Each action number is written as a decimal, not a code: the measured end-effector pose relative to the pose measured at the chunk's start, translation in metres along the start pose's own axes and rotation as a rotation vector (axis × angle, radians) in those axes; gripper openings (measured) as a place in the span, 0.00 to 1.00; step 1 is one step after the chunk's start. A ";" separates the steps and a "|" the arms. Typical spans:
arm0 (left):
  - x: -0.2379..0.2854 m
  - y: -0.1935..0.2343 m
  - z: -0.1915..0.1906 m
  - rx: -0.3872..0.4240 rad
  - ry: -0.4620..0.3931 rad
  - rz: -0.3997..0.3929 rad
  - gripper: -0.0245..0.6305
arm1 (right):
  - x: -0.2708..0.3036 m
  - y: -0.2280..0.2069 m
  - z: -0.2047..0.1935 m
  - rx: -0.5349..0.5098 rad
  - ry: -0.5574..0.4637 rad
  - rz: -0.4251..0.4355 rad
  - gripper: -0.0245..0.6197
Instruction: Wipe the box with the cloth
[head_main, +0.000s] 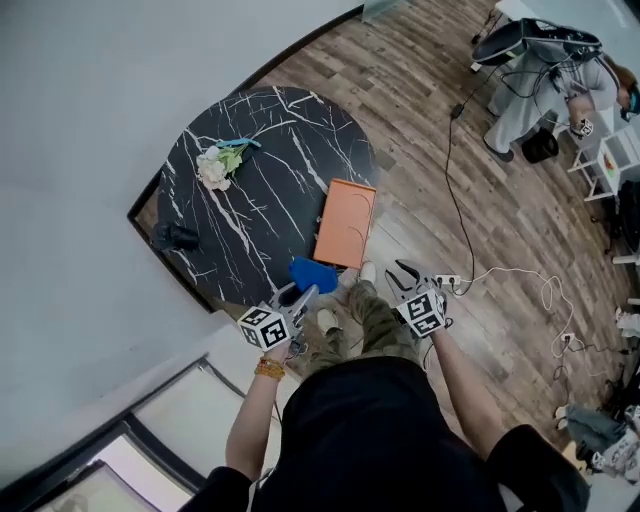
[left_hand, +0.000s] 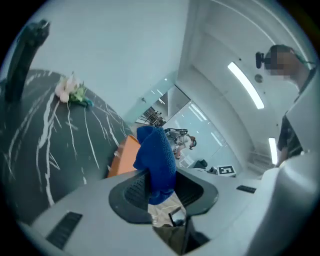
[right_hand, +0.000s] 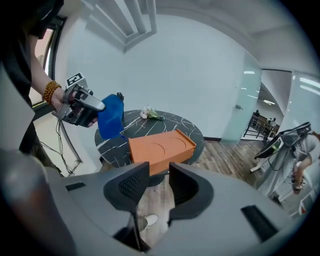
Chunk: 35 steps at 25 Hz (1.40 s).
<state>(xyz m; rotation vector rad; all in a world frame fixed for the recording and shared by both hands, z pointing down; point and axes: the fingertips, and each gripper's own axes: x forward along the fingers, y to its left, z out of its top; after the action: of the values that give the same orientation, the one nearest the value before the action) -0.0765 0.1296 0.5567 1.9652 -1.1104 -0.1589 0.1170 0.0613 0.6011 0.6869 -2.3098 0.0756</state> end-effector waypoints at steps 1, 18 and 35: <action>-0.004 0.009 0.016 0.061 -0.006 0.045 0.21 | 0.017 -0.003 0.009 0.008 -0.008 0.022 0.22; 0.149 0.132 0.138 0.396 0.109 0.181 0.21 | 0.118 -0.008 0.046 0.066 0.061 0.115 0.22; 0.220 0.182 0.111 0.238 0.234 0.026 0.21 | 0.154 0.036 0.028 0.261 0.346 0.039 0.25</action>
<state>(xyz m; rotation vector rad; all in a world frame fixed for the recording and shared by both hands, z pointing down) -0.1154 -0.1485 0.6803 2.1135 -1.0372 0.2220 -0.0112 0.0156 0.6860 0.6958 -1.9963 0.4835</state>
